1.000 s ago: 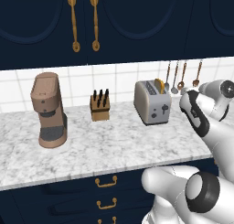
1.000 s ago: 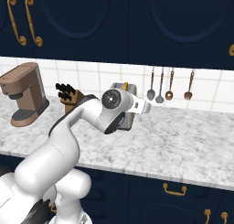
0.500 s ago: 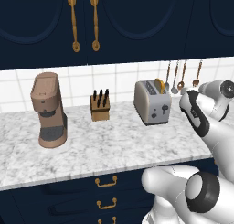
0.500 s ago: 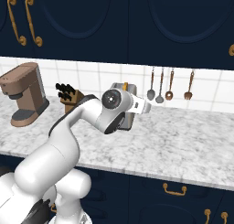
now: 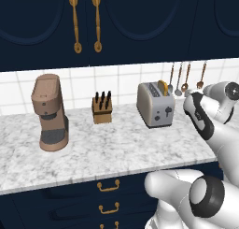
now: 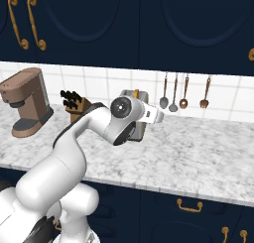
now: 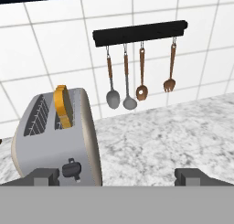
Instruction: Start the toaster. Once the lever pops up, take the bread to the plate on the dining counter.
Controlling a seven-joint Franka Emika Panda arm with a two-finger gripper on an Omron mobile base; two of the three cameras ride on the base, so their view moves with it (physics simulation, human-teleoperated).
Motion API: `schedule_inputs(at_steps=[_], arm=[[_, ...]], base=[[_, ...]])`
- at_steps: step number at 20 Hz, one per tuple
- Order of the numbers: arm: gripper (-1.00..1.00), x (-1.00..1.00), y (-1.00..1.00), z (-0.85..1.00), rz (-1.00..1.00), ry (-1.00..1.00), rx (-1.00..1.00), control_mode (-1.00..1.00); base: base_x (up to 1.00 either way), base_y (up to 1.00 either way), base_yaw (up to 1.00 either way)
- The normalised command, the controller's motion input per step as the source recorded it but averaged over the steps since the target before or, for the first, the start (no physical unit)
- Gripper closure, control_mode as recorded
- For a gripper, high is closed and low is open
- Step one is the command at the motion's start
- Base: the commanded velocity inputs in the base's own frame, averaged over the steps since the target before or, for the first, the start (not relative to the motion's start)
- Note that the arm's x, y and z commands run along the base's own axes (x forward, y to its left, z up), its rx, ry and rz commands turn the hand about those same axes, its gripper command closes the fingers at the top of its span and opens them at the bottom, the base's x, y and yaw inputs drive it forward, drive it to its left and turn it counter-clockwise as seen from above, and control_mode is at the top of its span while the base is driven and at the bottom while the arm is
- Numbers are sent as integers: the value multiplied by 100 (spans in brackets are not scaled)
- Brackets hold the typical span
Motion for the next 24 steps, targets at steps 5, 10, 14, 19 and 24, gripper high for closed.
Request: schedule_inputs(at_steps=[5, 10, 14, 19, 24], arm=[[-100, 0, 0, 0, 0, 0, 0, -100], [-100, 0, 0, 0, 0, 0, 0, -100], [-100, 0, 0, 0, 0, 0, 0, -100], [-100, 0, 0, 0, 0, 0, 0, -100], [-100, 0, 0, 0, 0, 0, 0, -100]], base=[[0, 0, 0], [0, 0, 0], [0, 0, 0], [0, 0, 0], [0, 0, 0]])
